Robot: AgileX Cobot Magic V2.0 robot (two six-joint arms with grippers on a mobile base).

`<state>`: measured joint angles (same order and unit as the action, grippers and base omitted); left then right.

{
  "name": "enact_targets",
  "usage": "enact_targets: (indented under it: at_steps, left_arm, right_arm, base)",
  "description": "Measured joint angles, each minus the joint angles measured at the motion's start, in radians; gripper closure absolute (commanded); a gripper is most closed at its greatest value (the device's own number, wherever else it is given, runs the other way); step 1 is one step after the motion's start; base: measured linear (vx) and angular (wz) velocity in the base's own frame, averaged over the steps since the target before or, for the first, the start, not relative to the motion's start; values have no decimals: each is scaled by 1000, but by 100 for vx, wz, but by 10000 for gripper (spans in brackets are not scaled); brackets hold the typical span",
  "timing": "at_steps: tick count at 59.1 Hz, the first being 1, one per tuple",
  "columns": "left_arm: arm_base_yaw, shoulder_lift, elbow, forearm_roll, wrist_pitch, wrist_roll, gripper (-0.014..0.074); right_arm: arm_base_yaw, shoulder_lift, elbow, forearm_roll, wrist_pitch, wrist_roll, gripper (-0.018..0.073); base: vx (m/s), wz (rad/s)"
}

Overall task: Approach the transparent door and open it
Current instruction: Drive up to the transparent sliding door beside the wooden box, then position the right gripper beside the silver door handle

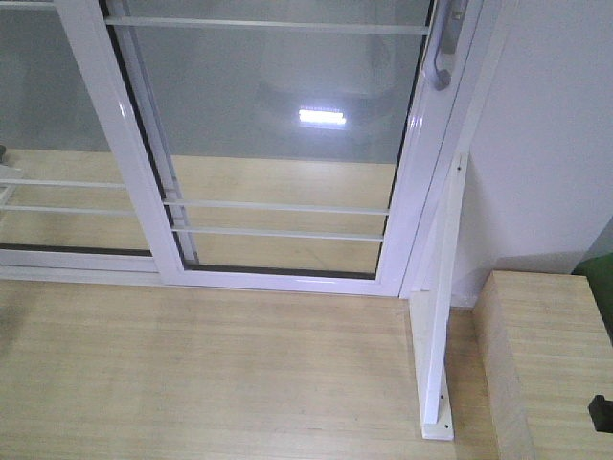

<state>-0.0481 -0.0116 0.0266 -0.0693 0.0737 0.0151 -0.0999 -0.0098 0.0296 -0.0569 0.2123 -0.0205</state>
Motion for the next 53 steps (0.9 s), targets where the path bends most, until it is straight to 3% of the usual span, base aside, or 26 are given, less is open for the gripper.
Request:
enact_targets:
  at_steps: [53]
  left_arm:
    - [0, 0, 0, 0, 0, 0, 602]
  right_arm:
    - [16, 0, 0, 0, 1, 0, 567]
  base:
    - [16, -2]
